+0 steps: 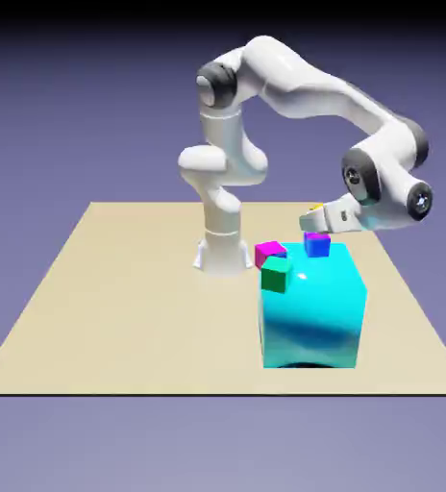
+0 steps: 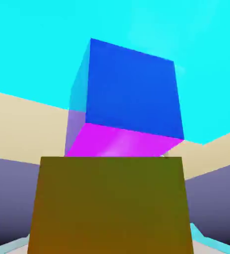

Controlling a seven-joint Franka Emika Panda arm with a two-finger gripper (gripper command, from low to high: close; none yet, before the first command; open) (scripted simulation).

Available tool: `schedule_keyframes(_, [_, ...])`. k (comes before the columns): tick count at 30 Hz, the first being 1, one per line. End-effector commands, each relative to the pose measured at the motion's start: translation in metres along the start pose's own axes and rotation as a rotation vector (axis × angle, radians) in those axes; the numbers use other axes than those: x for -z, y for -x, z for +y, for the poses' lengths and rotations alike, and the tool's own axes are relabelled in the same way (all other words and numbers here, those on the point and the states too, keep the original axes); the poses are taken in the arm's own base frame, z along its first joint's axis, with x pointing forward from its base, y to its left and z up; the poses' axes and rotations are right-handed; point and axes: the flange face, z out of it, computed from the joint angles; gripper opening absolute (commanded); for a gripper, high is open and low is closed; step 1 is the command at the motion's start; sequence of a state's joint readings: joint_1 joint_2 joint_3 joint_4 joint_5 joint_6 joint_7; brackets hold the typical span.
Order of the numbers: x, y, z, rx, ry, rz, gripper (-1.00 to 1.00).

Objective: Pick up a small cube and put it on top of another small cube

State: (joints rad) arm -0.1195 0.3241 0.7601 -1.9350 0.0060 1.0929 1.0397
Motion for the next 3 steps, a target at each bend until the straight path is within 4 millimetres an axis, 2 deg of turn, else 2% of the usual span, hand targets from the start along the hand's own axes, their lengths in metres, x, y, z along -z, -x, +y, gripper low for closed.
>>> schedule_keyframes(1, [0.0,-0.0001,0.0001,0.0,0.001,0.001,1.0])
schedule_keyframes(2, [0.0,-0.0001,0.0001,0.0,0.001,0.001,1.0])
schedule_keyframes(3, [0.0093,0.002,0.0015,0.001,0.001,0.002,1.0])
